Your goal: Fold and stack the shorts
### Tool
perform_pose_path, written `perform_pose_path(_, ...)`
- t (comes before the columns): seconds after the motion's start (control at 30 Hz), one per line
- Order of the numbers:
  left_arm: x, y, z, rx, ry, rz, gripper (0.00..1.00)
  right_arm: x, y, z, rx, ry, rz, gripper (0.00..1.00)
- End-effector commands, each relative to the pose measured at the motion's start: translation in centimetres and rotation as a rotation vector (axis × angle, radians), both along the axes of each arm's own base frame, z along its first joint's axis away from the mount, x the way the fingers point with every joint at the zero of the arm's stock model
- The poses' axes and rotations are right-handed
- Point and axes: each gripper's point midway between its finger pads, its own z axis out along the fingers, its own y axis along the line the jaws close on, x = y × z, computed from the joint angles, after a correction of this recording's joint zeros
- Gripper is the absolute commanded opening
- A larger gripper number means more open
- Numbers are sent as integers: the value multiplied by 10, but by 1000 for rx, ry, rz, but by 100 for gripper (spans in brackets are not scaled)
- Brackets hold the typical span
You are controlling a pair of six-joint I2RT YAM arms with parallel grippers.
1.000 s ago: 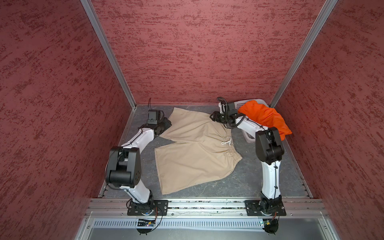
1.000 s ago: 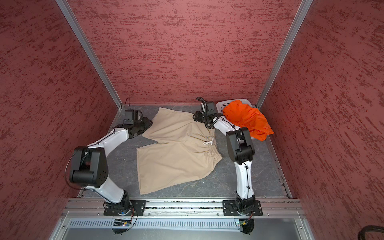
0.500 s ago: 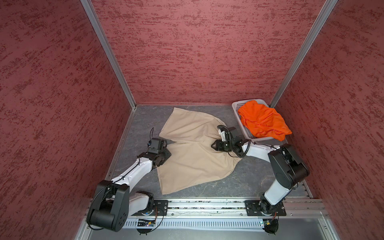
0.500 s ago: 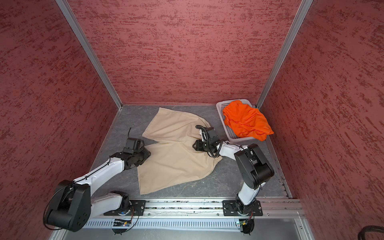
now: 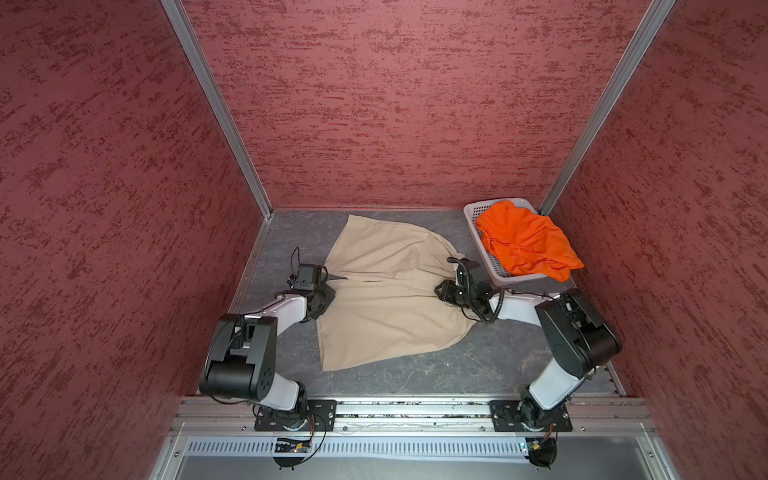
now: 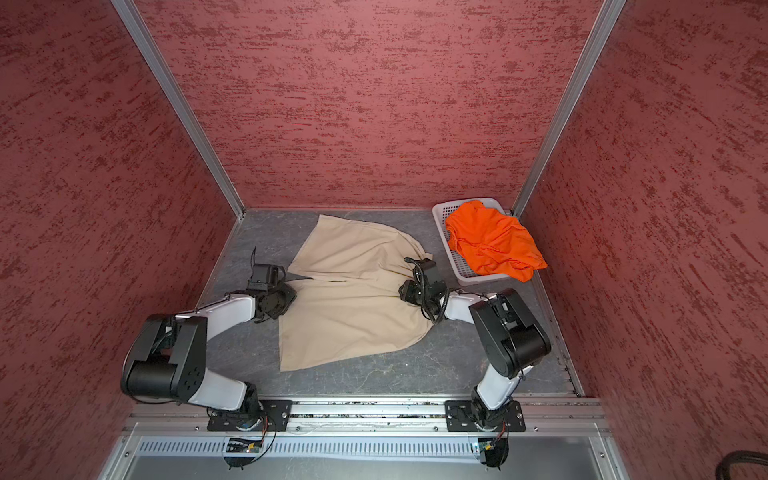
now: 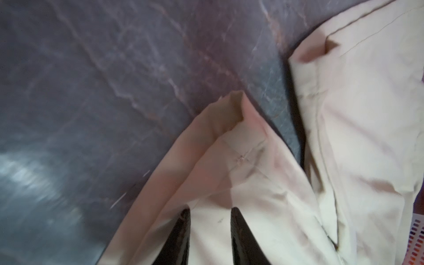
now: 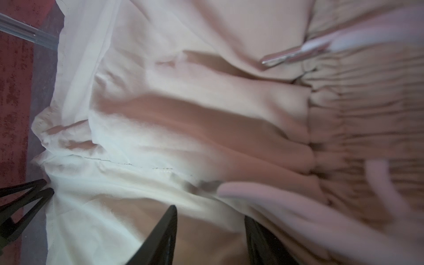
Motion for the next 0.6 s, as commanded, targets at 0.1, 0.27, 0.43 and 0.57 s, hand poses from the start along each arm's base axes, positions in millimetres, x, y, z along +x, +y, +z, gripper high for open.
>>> perform_pose_path(0.1,27,14,-20,14,63,-26,32,-17,-2,-27,17,112,-74,53)
perform_pose_path(0.27,64,14,21,26,-34,-73,38,8,25,42,136,-14,12,57)
perform_pose_path(0.43,56,-1,97,59,-185,-135,49,3,-1,101,200,-80,39,58)
perform_pose_path(0.57,15,-17,138,66,-261,-154,52,-27,-37,120,190,-59,10,60)
